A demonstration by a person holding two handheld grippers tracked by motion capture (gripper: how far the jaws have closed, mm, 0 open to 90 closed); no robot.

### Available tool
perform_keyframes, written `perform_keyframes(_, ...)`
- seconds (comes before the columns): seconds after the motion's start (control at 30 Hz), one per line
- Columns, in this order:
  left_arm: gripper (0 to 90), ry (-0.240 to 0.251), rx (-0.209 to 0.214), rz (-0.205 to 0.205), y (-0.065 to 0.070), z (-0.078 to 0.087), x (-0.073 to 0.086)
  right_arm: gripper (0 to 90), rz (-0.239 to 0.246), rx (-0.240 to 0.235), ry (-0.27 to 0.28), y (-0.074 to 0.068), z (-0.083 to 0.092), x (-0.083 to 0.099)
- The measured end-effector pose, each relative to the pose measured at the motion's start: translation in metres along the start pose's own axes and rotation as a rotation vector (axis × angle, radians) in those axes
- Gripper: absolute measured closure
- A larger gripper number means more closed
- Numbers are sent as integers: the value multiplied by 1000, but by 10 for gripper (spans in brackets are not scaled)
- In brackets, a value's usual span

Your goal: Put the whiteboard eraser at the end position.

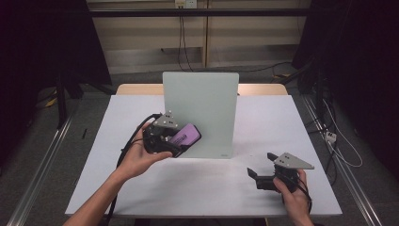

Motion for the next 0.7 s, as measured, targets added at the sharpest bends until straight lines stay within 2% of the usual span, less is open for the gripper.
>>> perform_keyframes(0.13, 410, -10, 23, -6, 4, -4, 2, 50, 7, -1, -2, 0, 0, 0)
perform_keyframes(0.47, 410, -26, 50, -23, 14, -9, 7, 50, 15, -1, -5, -2, -2, -1)
perform_keyframes(0.7, 410, -43, 69, -15, 20, -15, 10, 50, 13, 1, -3, -3, -1, -1)
Point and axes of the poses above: each handheld gripper's, and its own axes: z roughly backward along the jaws, x roughly out of its underside, y roughly to its right, the point moved 10 cm from there along -z, roughly forward along the jaws, and after that the axes turned 15 degrees about y, right-handed, at the moved point
